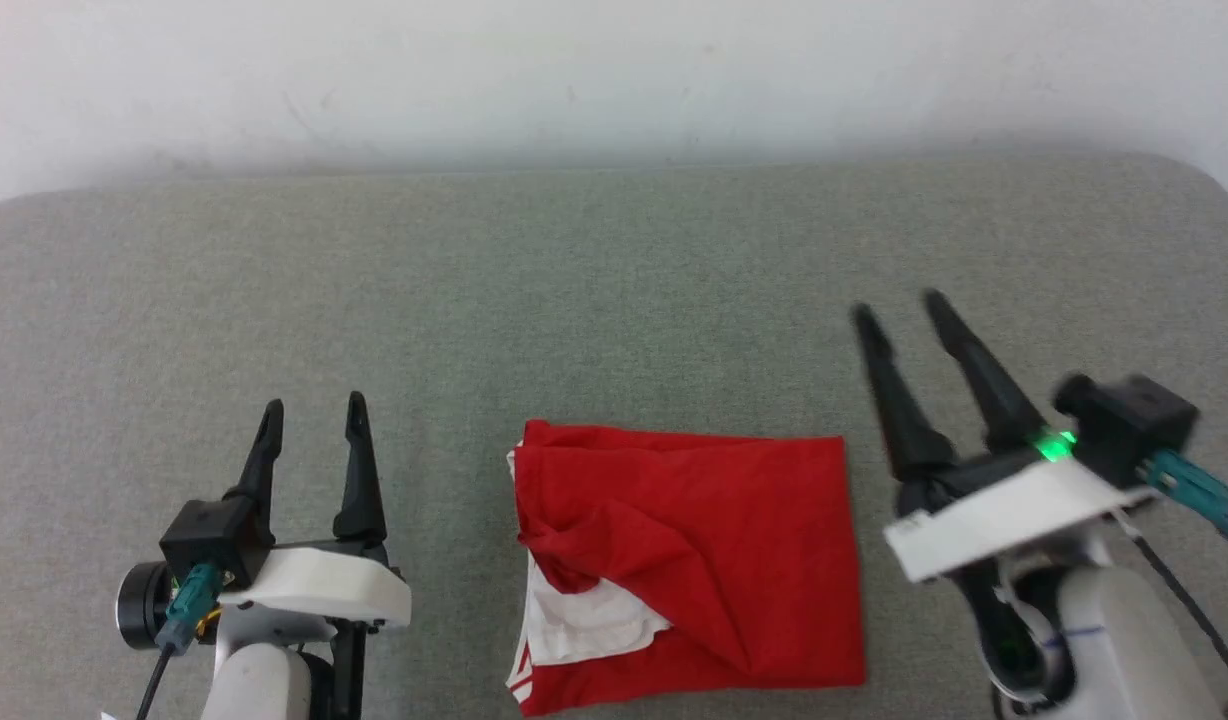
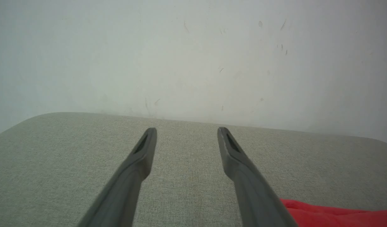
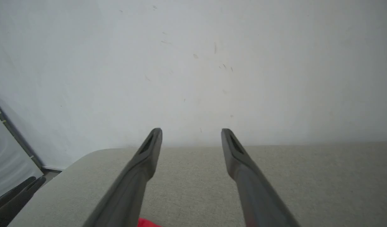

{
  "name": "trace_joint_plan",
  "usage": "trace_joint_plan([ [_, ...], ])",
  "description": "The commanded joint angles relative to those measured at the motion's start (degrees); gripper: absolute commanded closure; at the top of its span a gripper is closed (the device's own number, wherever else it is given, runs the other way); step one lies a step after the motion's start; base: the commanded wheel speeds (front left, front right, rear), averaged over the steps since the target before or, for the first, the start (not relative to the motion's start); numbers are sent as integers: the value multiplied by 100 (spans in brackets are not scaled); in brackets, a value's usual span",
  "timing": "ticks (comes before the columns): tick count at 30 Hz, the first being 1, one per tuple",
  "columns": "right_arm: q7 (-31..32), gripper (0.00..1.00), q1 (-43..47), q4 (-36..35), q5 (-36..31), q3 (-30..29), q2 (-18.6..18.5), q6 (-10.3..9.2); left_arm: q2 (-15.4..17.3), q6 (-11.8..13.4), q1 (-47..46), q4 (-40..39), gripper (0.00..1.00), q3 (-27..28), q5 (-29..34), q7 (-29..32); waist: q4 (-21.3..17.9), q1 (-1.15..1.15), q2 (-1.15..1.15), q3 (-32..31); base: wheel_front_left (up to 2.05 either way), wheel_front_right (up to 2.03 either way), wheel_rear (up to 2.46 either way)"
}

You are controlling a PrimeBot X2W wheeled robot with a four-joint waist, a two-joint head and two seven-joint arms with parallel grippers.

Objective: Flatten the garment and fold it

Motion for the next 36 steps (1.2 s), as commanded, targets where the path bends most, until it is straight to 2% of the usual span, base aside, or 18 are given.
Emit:
trace_joint_plan([
  [1, -32, 0, 349, -8, 1, -385, -2, -4, 14, -52, 47, -22, 0, 24, 51, -27, -111, 1, 0, -102, 0, 0, 0],
  [5, 77, 0, 834, 201, 14, -861, -2, -4, 0, -69, 51, -40, 0, 3, 67, -27, -140, 1, 0, -98, 0, 0, 0],
  [10, 463, 0, 1100, 663, 398, -949, -2, -4, -7, -102, 15, -36, 0, 23, 79, -27, -147, 1, 0, -65, 0, 0, 0],
  [17, 1516, 0, 952, 1358, 783, -690, -2, -4, -31, -117, -38, -150, 0, -2, 130, -27, -70, 1, 0, -8, 0, 0, 0],
  [18, 1516, 0, 952, 1358, 783, -690, -2, -4, -31, -117, -38, -150, 0, -2, 130, -27, -70, 1, 0, -8, 0, 0, 0],
  [22, 2060, 0, 758, 1776, 1304, -455, -2, -4, -46, -140, -94, -166, 0, -24, 140, -27, -17, 1, 0, 21, 0, 0, 0],
  [24, 2202, 0, 654, 1970, 1628, -318, -2, -4, -54, -145, -108, -168, 0, -35, 140, -27, 7, 1, 0, 25, 0, 0, 0],
  [28, 2334, 0, 451, 2361, 1825, -121, -2, -4, -68, -141, -84, -167, 0, -40, 140, -27, 29, 1, 0, 12, 0, 0, 0],
  [29, 2362, 6, 407, 2452, 1825, -89, -2, -4, -70, -139, -70, -164, 0, -36, 139, -27, 31, 1, 0, 2, 0, 0, 0],
  [31, 2392, 58, 319, 2599, 1807, -34, -2, -4, -74, -138, -47, -156, 0, -19, 135, -27, 30, 1, 0, -12, 0, 0, 0],
  [32, 2388, 76, 268, 2652, 1745, -17, -2, -4, -76, -138, -39, -152, 0, -11, 134, -27, 27, 1, 0, -16, 0, 0, 0],
  [33, 2383, 100, 219, 2690, 1688, -8, -2, -4, -77, -138, -33, -149, 0, -5, 134, -27, 22, 1, 0, -18, 0, 0, 0],
  [36, 2445, 100, 75, 2706, 1390, 59, -2, -4, -82, -127, -13, -150, 0, 22, 134, -27, -11, 1, 0, -23, 0, 0, 0],
])
